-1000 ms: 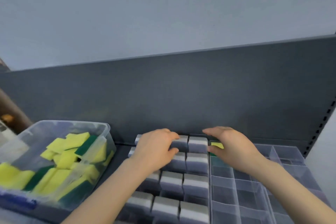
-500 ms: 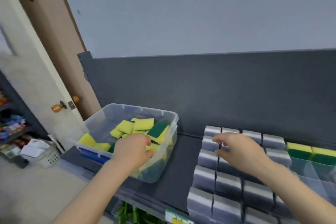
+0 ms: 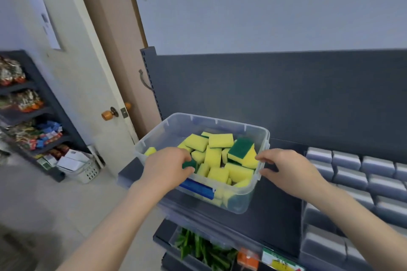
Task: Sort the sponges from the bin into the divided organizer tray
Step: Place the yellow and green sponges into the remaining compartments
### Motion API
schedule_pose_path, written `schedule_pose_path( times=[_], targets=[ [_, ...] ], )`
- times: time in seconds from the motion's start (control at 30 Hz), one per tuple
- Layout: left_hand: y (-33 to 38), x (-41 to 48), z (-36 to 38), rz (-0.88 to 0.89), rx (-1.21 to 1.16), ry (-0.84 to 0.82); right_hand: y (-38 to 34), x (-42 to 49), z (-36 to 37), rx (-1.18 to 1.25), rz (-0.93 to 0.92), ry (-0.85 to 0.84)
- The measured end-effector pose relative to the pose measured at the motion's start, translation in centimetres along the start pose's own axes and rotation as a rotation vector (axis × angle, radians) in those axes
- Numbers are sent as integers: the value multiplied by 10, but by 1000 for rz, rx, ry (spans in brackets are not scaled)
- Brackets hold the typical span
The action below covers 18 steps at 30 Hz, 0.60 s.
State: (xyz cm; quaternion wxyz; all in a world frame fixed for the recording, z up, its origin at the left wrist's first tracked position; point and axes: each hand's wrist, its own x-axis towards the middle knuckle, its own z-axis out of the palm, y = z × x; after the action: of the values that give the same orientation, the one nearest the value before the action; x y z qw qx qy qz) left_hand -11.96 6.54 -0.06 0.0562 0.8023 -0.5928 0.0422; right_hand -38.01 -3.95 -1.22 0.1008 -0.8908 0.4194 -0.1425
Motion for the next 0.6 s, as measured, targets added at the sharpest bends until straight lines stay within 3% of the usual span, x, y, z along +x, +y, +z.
schedule_pose_path(
  times=[0.47,0.6],
  targets=[
    [-15,109,34,67,-12,-24,19,124,42,63,32,-30],
    [-1,143,45,122,-30,-40,30,158,54,29,41,-126]
  ],
)
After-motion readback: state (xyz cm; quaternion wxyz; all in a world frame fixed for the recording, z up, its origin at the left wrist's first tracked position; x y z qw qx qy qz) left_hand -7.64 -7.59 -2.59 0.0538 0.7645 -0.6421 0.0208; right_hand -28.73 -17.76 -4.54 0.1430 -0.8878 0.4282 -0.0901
